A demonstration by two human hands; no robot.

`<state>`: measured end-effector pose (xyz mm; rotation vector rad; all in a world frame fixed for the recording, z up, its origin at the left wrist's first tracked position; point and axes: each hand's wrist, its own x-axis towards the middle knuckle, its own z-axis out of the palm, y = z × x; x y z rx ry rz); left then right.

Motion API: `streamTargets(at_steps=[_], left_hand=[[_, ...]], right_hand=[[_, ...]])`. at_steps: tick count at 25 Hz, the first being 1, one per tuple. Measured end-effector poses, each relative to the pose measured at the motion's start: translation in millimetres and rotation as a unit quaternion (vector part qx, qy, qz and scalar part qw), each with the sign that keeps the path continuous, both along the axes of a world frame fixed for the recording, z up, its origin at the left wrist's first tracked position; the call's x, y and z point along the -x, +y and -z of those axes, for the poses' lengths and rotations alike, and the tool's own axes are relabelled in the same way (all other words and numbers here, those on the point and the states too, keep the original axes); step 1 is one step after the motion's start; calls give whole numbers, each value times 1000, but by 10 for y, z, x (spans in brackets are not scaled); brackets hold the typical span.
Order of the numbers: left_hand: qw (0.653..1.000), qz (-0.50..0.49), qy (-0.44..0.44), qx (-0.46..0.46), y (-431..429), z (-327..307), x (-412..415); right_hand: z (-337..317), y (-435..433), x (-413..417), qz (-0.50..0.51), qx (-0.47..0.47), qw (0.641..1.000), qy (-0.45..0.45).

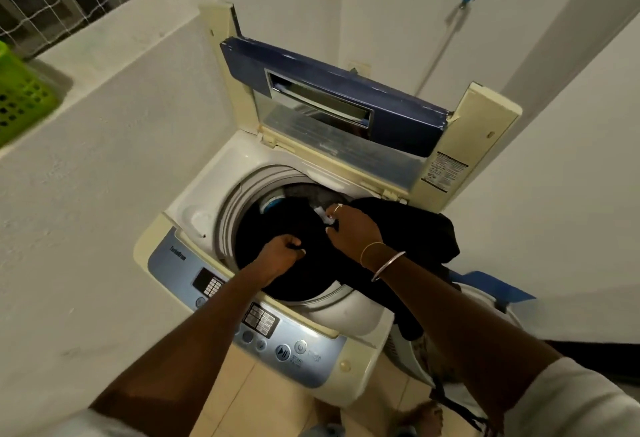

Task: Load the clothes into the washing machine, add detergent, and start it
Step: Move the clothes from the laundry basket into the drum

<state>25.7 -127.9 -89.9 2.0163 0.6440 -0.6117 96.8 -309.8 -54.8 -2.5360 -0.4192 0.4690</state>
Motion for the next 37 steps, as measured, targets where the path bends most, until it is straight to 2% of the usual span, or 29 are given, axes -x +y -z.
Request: streamTargets(at_steps=[2,6,9,11,13,15,17,19,22,24,27,30,32,34,37], left_hand=[[1000,21,-17,2,-134,-58,-2],[996,78,-48,14,-412,-230,-4],[976,172,-133,16,-629,-412,3],[948,262,-180,-7,-772,-465,-34],[899,376,-190,-119,-950,-490,-91],[846,443,-184,-234,-1126,-491,-161],[819,471,-183,-271,-1290,-516,-234],[808,502,-165,-261,-1420,-531,-310],[816,522,-144,-201,-1492,-473,-370],[814,518,-168,-201,-1485,-407,-382],[820,500,-211,-181,-1409,-307,-355],[834,453,-250,-189,-1349,-335,-215],[860,387,-282,-174,-1294,-420,-120],[892,299,-314,-131,-1170,-561,-55],[938,125,-322,4,-940,-859,-3]], right_hand=[[-49,-82,30,-24,26,999,-17],[-171,-289,180,-63,163,980,-96],[-244,-521,359,-27,165,979,-119],[-262,-736,481,12,150,982,-115],[-248,-986,593,58,142,983,-96],[-182,-1241,656,87,135,986,-51],[-82,-1457,669,81,111,991,8],[-4,-1607,625,56,89,993,48],[-42,-1686,527,24,106,991,81],[-71,-1718,517,19,127,990,54],[-89,-1730,552,54,98,993,32],[-186,-1631,666,59,127,990,-1],[-346,-1539,734,58,139,987,-55],[-578,-1376,747,79,85,990,-86],[-959,-961,584,149,-94,983,-59]])
